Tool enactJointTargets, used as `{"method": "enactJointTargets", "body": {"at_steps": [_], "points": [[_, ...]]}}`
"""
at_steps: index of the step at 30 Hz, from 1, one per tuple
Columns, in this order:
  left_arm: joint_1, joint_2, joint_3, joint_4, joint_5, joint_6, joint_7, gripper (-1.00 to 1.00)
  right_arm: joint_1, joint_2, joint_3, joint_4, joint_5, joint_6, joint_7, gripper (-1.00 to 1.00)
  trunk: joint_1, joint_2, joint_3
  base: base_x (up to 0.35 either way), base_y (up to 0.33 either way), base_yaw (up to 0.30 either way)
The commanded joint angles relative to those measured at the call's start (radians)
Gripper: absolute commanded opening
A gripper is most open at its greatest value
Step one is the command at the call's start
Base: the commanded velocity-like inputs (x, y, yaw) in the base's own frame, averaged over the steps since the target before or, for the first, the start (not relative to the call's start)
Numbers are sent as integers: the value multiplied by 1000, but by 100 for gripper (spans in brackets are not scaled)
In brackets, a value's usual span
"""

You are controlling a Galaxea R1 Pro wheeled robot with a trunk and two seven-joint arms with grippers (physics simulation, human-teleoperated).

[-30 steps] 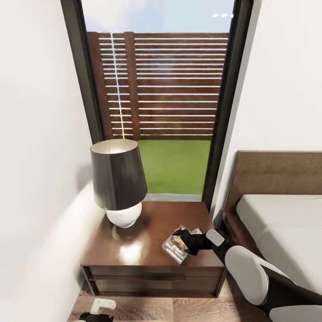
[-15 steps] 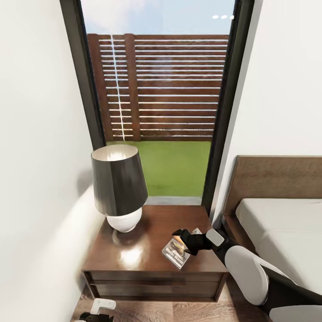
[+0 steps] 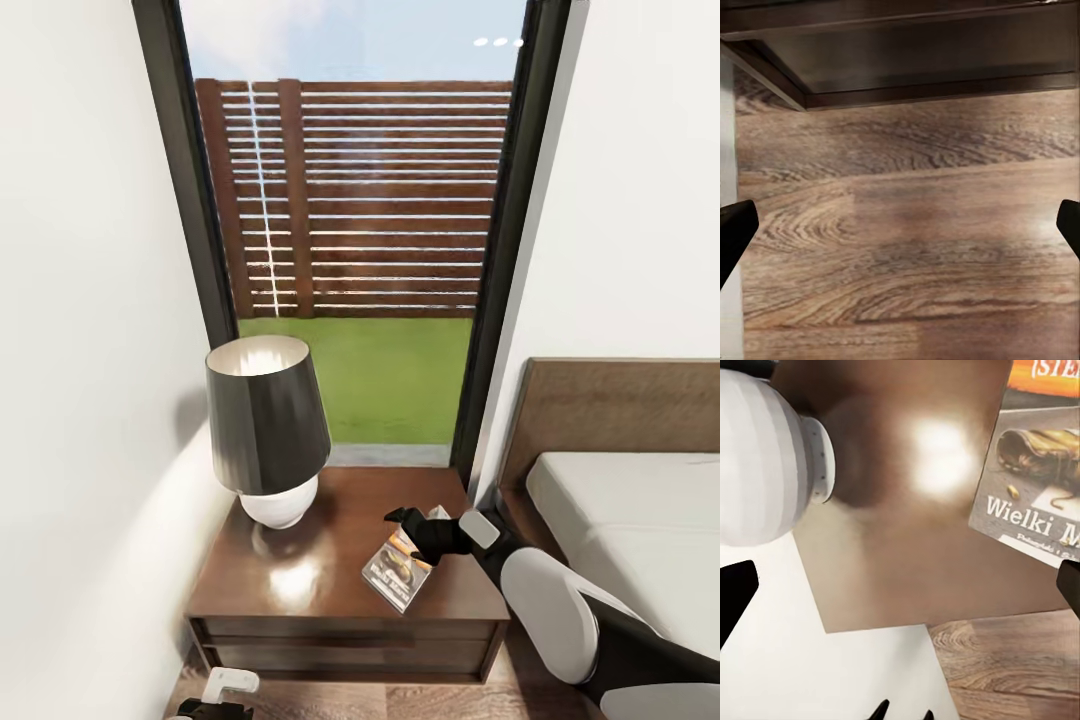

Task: In the bedroom, move the book from the bed onto either nightstand, and place the two sandals side by side next to the bed.

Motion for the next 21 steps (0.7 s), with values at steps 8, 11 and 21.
{"method": "enactJointTargets", "body": {"at_steps": [8, 11, 21], "points": [[0, 1, -9, -3, 10, 6, 5, 100, 0, 1, -1, -8, 6, 4, 4, 100, -31, 56, 24, 0, 0, 0], [0, 1, -9, -3, 10, 6, 5, 100, 0, 1, -1, -8, 6, 4, 4, 100, -42, 77, 34, 0, 0, 0], [0, 1, -9, -2, 10, 6, 5, 100, 0, 2, -1, -10, 6, 3, 3, 100, -81, 147, 65, 0, 0, 0]]}}
